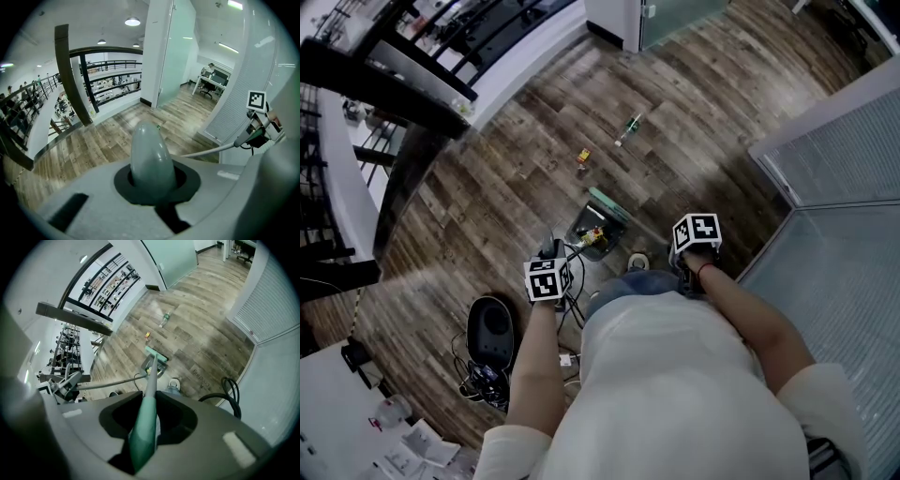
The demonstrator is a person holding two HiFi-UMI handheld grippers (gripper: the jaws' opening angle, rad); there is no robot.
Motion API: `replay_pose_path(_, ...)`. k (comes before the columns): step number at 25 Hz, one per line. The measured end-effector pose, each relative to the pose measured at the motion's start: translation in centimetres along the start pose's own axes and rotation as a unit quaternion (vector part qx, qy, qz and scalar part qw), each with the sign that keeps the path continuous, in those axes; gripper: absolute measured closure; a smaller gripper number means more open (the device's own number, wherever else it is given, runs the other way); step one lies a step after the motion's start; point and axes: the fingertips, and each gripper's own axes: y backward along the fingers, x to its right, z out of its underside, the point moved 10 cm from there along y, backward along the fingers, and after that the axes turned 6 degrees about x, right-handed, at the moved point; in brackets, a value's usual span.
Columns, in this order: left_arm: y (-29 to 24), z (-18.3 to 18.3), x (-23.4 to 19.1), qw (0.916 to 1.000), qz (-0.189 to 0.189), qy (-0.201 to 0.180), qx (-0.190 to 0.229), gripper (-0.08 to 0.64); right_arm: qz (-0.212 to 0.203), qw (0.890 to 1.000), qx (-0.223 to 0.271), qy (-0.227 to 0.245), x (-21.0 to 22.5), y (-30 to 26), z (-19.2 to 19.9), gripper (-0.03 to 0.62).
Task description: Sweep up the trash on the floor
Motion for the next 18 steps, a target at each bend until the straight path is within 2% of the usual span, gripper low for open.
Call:
replay_pose_path(6, 0.1, -1.3, -1.3, 0.9992, -0.028, 0.028, 0.011, 0.548, -0.008, 1.000, 0.016, -0.012, -0.2, 0.5, -1.3, 0.494)
replay_pose_path(18, -0.1, -4.3, -3.2, 0.9958, -0.068, 0.052, 0.032, 0.548, -0.023, 0.998, 0.047, -0.031, -1.6, 1.2, -5.2, 0.494)
